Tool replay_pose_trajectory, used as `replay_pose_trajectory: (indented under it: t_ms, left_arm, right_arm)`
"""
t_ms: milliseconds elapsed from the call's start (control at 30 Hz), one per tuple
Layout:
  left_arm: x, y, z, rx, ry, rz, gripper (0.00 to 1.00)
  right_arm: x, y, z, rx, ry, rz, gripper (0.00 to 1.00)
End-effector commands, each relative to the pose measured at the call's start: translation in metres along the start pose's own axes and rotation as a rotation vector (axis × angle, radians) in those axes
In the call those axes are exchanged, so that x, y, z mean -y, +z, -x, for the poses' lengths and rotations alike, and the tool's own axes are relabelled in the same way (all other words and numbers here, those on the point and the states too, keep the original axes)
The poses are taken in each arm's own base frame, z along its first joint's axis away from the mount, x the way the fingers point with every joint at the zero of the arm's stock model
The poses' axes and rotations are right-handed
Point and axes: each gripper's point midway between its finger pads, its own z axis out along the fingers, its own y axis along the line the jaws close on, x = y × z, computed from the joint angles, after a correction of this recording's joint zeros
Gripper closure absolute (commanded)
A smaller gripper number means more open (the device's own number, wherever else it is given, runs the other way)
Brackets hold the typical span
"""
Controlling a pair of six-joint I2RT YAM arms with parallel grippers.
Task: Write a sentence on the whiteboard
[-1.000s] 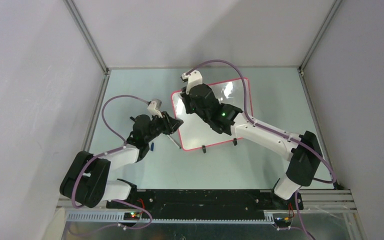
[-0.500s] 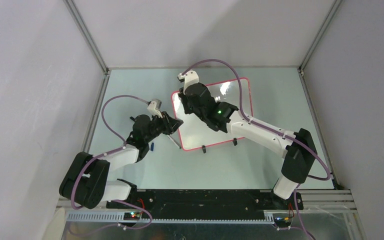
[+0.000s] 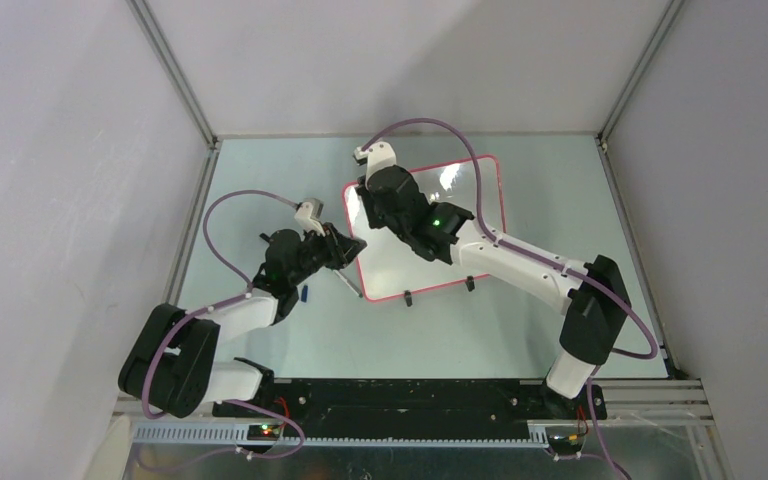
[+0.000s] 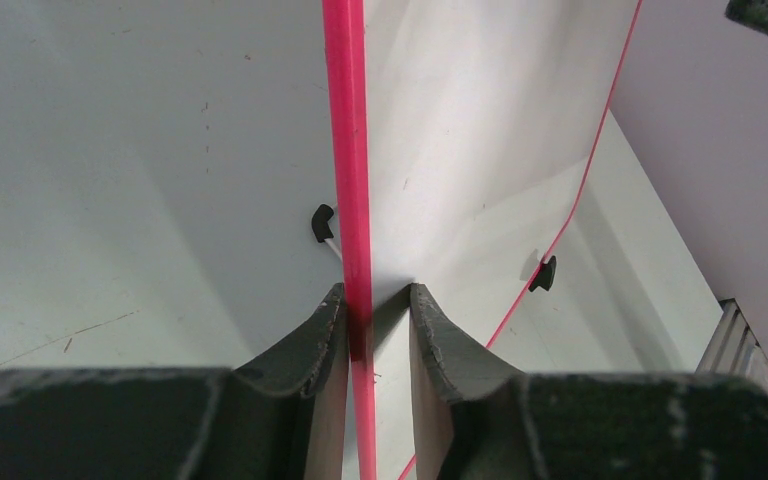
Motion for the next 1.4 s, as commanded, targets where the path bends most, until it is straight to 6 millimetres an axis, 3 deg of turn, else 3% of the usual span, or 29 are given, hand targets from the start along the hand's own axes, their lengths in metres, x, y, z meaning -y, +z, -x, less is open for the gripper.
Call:
replay_pose_trajectory:
  t_ms: [0, 267, 433, 667, 1367]
  left_arm:
    - [-0.007, 0.003, 0.011, 0.03, 0.04, 0.043, 0.75]
    - [-0.007, 0.003, 0.012, 0.034, 0.04, 0.044, 0.75]
    - [-0.007, 0.002, 0.012, 0.032, 0.037, 0.046, 0.75]
    - [-0.006, 0.002, 0.012, 0.033, 0.035, 0.046, 0.76]
    - [-0.007, 0.001, 0.011, 0.033, 0.033, 0.05, 0.76]
  right_arm:
    - [-0.001, -0.002, 0.025, 0.06, 0.011, -0.013, 1.0]
    - [-0.004, -0.002, 0.028, 0.062, 0.008, -0.012, 1.0]
    - [-0.012, -0.016, 0.043, 0.068, -0.035, -0.052, 1.0]
    - [-0.005, -0.026, 0.041, -0.041, -0.066, -0.159, 1.0]
    - [-0.002, -0.004, 0.035, -0.122, -0.078, -0.211, 1.0]
